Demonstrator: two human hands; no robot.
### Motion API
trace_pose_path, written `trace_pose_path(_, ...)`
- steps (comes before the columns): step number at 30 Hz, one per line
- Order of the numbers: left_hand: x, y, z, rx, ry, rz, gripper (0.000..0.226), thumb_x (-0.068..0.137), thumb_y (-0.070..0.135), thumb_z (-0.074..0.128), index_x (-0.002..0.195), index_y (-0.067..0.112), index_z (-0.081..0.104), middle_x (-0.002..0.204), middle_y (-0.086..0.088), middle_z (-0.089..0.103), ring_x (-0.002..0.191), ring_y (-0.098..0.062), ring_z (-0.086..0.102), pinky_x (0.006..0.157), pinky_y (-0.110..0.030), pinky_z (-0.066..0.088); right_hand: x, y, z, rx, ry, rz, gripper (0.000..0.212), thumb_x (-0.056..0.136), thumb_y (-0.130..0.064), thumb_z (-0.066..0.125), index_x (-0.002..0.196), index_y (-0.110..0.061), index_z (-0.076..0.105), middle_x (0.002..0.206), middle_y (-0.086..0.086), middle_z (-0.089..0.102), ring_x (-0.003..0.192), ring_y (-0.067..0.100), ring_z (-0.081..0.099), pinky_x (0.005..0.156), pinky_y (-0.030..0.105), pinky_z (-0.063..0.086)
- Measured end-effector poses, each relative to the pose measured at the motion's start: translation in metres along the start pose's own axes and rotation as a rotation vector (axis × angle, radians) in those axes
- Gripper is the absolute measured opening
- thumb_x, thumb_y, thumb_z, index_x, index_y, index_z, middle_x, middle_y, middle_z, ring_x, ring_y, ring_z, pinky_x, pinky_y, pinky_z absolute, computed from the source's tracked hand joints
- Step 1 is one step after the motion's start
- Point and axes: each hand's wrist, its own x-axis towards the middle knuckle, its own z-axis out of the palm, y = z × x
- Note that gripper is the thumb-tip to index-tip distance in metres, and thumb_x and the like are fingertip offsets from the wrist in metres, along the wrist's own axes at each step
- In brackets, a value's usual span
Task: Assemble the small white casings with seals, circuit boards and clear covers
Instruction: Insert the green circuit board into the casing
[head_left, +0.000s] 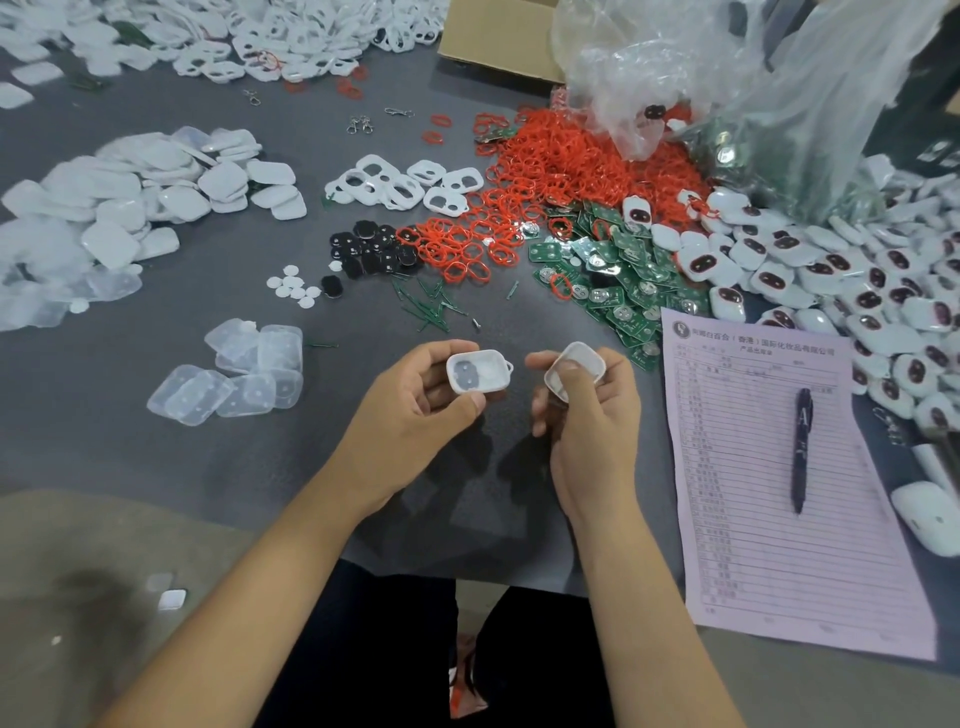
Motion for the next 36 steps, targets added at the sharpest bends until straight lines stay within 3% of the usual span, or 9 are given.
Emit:
trace_pose_path(5,0.000,0.000,0.001,0.023,0.010,0.002,0.043,0.093,-0.014,0.063,0.132,0.004,0.058,0.124,-0.002,0.073,0.110,-0.007,0.071,0.090,-0.019,0.055,0.001,0.003,-0.002,-0.013,0.004,0.010,0.022,0.097,-0.011,0.044,0.117,-0.018,0.050,0.084,0.003,0.070,0.048,0.014,0.043,0.044,0.024,0.037)
trace_pose_path(10,0.000,0.000,0.001,0.033,0.013,0.007,0.044,0.093,-0.014,0.064,0.132,0.004,0.058,0.123,-0.001,0.073,0.111,-0.007,0.071,0.090,-0.018,0.055,0.000,0.003,-0.002,-0.074,-0.052,0.011,0.018,0.108,-0.012,0.039,0.115,-0.023,0.052,0.075,-0.005,0.057,0.048,0.007,0.031,0.043,0.021,0.029)
trace_pose_path(20,0.000,0.001,0.002,0.042,0.017,0.009,0.043,0.093,-0.013,0.064,0.132,0.004,0.058,0.125,-0.003,0.073,0.112,-0.007,0.071,0.091,-0.018,0.054,-0.005,-0.003,0.001,-0.165,-0.134,-0.005,0.013,0.110,-0.022,0.044,0.113,-0.025,0.055,0.074,-0.005,0.057,0.053,0.005,0.036,0.046,0.019,0.030)
trace_pose_path(23,-0.001,0.001,0.002,0.034,0.018,-0.001,0.043,0.092,-0.011,0.067,0.132,0.005,0.059,0.123,-0.002,0.074,0.111,-0.009,0.071,0.089,-0.018,0.055,-0.006,-0.005,0.002,-0.031,-0.187,0.052,0.026,0.103,-0.027,0.040,0.123,-0.029,0.056,0.085,-0.002,0.059,0.057,0.008,0.034,0.047,0.021,0.029)
trace_pose_path(26,-0.002,0.000,0.002,0.041,0.017,-0.003,0.043,0.093,-0.013,0.065,0.132,0.004,0.059,0.123,-0.001,0.074,0.111,-0.008,0.072,0.089,-0.018,0.055,-0.002,-0.009,0.003,0.134,-0.191,0.159,0.046,0.093,-0.030,0.037,0.134,-0.021,0.055,0.084,-0.002,0.058,0.055,0.008,0.029,0.045,0.020,0.026)
trace_pose_path(32,0.000,0.000,0.002,0.040,0.024,0.000,0.043,0.093,-0.014,0.064,0.131,0.004,0.059,0.122,0.000,0.075,0.110,-0.007,0.072,0.088,-0.018,0.055,0.001,-0.015,0.001,0.214,-0.152,0.292,0.046,0.104,-0.025,0.026,0.138,-0.015,0.055,0.087,-0.004,0.061,0.055,0.007,0.028,0.047,0.023,0.020)
trace_pose_path(36,0.000,0.000,0.001,0.049,0.024,0.005,0.043,0.092,-0.013,0.066,0.130,0.006,0.060,0.120,0.004,0.076,0.109,-0.006,0.072,0.087,-0.016,0.055,0.002,-0.017,-0.003,0.274,-0.180,0.350,0.049,0.103,-0.025,0.024,0.133,-0.013,0.060,0.086,-0.003,0.063,0.054,0.007,0.031,0.046,0.021,0.025)
